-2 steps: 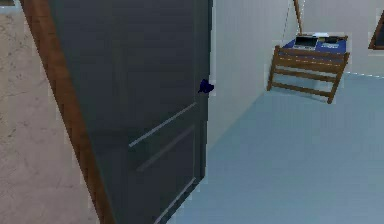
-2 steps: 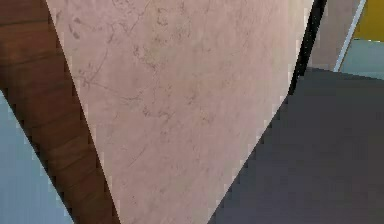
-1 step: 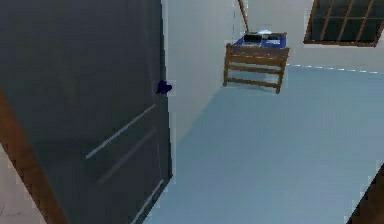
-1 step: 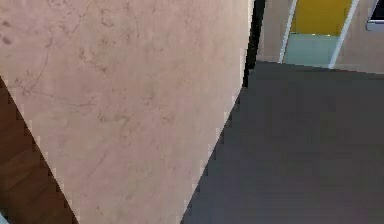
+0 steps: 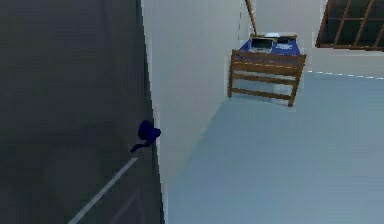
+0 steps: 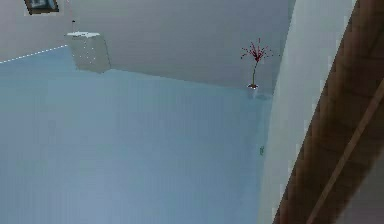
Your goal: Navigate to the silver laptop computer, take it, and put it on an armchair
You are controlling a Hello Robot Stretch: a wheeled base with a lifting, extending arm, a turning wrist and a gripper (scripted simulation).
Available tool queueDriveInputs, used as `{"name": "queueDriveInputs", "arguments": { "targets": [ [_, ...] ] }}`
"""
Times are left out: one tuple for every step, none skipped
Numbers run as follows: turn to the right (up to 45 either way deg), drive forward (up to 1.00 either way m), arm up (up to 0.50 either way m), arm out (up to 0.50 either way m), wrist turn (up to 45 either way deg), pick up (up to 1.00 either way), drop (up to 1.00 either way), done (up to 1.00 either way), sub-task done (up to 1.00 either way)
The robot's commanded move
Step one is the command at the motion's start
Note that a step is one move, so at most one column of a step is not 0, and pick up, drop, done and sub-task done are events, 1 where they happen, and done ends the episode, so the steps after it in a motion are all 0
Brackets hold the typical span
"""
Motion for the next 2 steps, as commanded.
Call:
{"name": "queueDriveInputs", "arguments": {
  "targets": [
    [21.0, 0.0, 0.0, 0.0, 0.0, 0.0, 0.0, 0.0, 0.0],
    [0.0, 1.0, 0.0, 0.0, 0.0, 0.0, 0.0, 0.0, 0.0]
  ]
}}
